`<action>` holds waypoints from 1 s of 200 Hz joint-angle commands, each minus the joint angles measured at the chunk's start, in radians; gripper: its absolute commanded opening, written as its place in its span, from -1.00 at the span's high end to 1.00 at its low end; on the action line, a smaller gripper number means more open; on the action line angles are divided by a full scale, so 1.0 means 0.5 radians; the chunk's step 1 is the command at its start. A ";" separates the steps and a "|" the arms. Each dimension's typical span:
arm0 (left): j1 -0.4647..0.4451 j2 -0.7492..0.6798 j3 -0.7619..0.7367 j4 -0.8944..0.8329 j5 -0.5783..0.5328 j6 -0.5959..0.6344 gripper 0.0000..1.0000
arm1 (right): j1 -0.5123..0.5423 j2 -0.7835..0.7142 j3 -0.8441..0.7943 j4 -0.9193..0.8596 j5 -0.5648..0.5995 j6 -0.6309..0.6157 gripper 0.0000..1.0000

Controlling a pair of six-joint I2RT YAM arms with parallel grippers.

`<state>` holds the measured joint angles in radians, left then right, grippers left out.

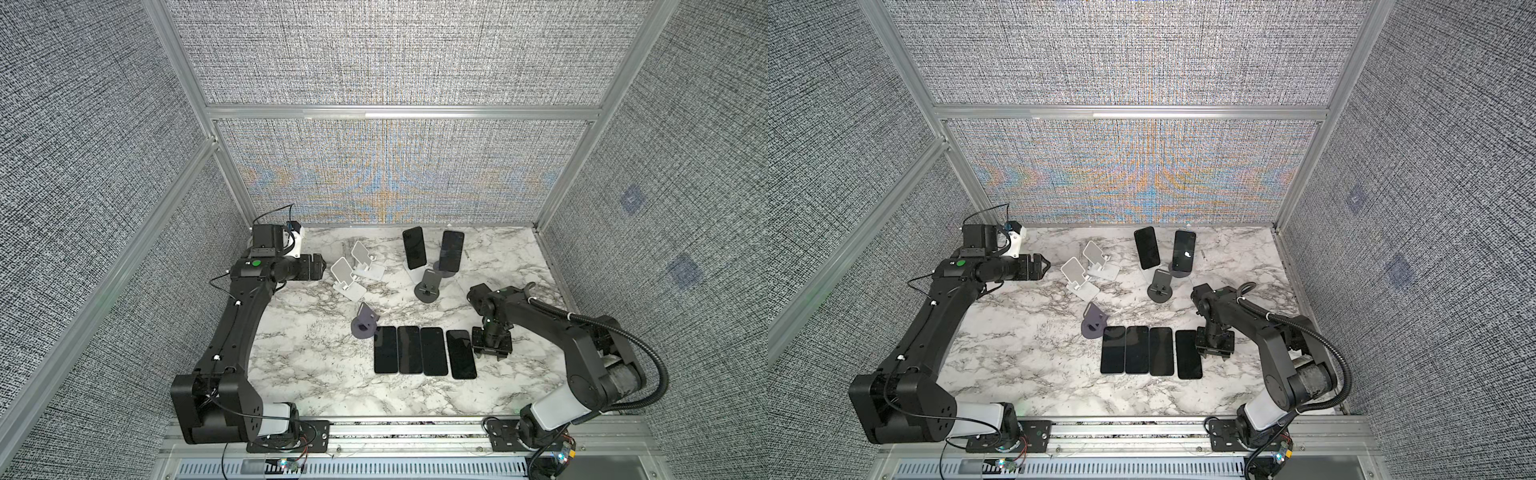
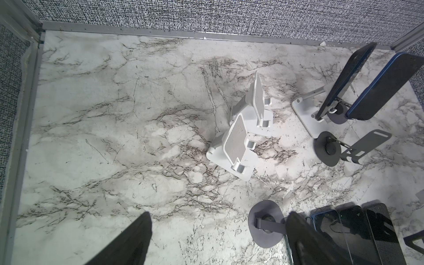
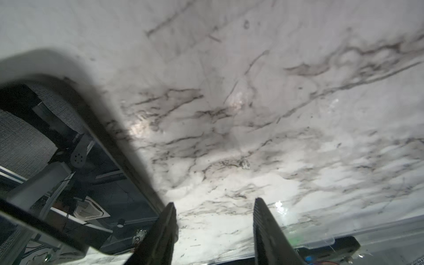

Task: Remove the phone from the phone stand
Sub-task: 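Open the right gripper to release the black phone and raise it, then move the open right gripper toward the black phone on the white stand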

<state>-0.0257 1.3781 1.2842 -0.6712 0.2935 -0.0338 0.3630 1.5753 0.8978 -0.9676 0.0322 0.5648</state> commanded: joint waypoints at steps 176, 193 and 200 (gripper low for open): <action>-0.001 0.016 0.016 -0.015 0.017 0.006 -0.84 | 0.120 0.026 0.042 0.048 -0.082 0.084 0.08; -0.001 0.018 0.018 -0.014 0.020 0.014 -0.84 | 0.121 0.010 0.080 -0.043 0.012 0.090 0.02; -0.001 0.018 0.017 -0.019 0.021 0.016 -0.84 | 0.120 -0.011 0.103 -0.081 0.048 0.089 -0.02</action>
<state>-0.0257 1.3872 1.2846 -0.6716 0.2951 -0.0338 0.4213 1.5890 0.9207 -0.9344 -0.0090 0.6090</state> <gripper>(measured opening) 0.920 0.482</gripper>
